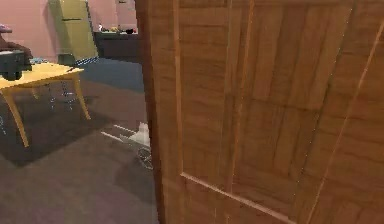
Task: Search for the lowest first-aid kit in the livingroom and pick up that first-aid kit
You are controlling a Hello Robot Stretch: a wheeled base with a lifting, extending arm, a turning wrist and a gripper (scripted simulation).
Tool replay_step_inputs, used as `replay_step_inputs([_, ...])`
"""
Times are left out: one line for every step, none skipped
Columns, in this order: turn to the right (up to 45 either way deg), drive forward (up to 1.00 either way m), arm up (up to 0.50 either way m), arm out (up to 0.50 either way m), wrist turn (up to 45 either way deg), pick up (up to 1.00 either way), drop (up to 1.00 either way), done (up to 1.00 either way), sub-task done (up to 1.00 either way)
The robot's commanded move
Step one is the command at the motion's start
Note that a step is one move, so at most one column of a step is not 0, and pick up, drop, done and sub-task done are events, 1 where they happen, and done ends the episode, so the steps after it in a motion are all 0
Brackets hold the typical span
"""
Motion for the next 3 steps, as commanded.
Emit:
replay_step_inputs([-6.0,0.0,0.0,0.0,0.0,0.0,0.0,0.0,0.0])
replay_step_inputs([0.0,0.25,0.0,0.0,0.0,0.0,0.0,0.0,0.0])
replay_step_inputs([-45.0,0.0,0.0,0.0,0.0,0.0,0.0,0.0,0.0])
